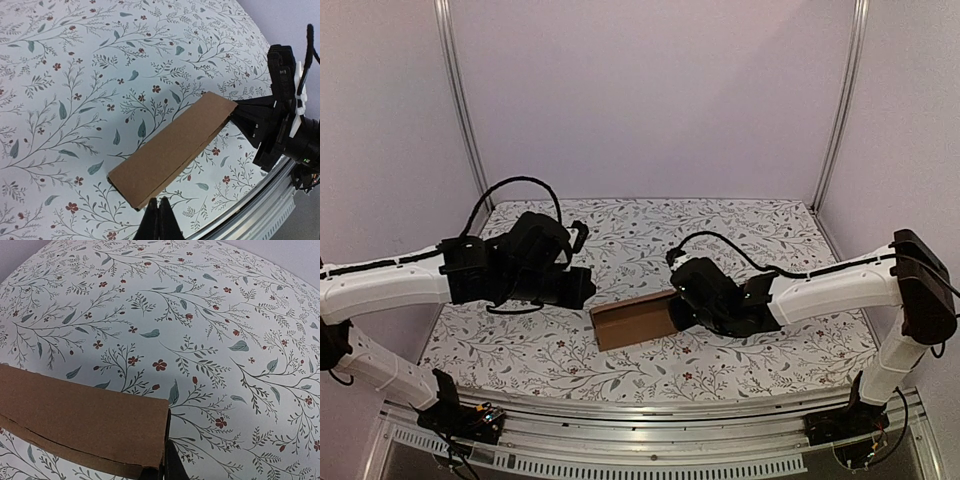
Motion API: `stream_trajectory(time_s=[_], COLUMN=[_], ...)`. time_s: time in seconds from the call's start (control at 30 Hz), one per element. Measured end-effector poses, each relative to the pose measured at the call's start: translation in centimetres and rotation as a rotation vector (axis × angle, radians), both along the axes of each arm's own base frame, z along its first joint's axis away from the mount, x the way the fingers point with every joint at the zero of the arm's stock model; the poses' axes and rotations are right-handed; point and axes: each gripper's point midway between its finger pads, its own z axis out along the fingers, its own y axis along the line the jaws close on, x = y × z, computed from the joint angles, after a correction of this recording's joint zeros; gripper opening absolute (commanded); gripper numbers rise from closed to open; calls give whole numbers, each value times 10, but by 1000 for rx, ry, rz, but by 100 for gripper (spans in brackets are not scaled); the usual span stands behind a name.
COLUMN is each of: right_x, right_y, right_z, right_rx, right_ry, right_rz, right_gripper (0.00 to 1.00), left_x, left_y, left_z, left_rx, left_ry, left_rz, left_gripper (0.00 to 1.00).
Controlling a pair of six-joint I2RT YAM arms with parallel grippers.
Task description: Fold the paper box
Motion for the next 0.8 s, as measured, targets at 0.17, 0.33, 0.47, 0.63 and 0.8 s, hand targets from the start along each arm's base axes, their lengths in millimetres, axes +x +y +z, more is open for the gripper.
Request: stream_trajectory(time_s=[0.17,0.33,0.47,0.63,0.8], right_x=[3,5,6,6,8], right_y=[9,15,17,18,19], right_z=[0,0,0,0,-1], right_rx=[1,2,1,5,11], right_ry=[-25,-46,-52,-55,-58], right_rz=[43,70,78,79,78], right_gripper=[0,0,0,0,0], left_x=[27,45,43,35,27], left_y=[-19,-43,-56,-73,-82], left_z=[4,-8,-21,-22,-33], left_rx=[-32,-40,-49,-117,-158], left_ry=[-26,-13,19,50,90], left_rz=[-34,-87,-140,-210,-251], left_gripper=[0,0,0,0,0])
